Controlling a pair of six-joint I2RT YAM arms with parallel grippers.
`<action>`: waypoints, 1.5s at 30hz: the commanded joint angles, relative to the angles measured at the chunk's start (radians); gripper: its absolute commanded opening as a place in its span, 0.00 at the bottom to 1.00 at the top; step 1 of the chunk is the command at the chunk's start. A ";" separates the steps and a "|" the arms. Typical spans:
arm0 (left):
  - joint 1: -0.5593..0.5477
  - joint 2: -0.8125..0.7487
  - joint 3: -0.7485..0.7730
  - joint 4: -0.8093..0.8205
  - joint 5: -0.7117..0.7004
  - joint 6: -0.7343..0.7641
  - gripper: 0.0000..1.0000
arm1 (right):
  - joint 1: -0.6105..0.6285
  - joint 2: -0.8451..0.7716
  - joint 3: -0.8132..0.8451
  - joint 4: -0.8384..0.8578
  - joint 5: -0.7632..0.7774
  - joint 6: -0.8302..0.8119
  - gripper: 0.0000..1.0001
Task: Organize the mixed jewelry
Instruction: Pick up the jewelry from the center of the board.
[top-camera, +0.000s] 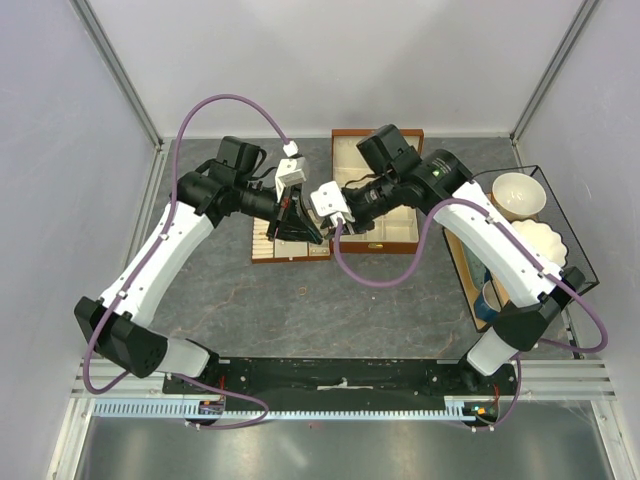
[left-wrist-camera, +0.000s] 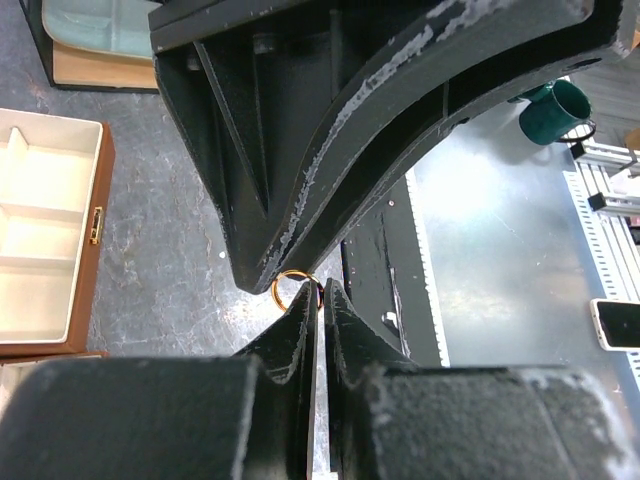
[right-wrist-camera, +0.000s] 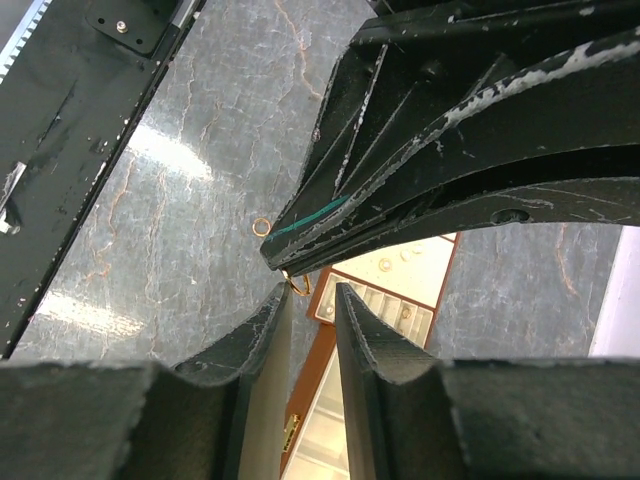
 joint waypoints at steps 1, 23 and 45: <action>-0.005 -0.036 -0.004 0.030 0.064 0.039 0.08 | 0.012 -0.023 -0.011 0.036 -0.015 -0.011 0.31; 0.001 -0.050 -0.036 0.077 0.058 -0.004 0.14 | 0.031 -0.043 -0.036 0.036 -0.022 -0.003 0.06; 0.069 -0.210 -0.120 0.225 -0.202 -0.125 0.58 | 0.031 -0.035 -0.042 0.102 0.082 0.196 0.00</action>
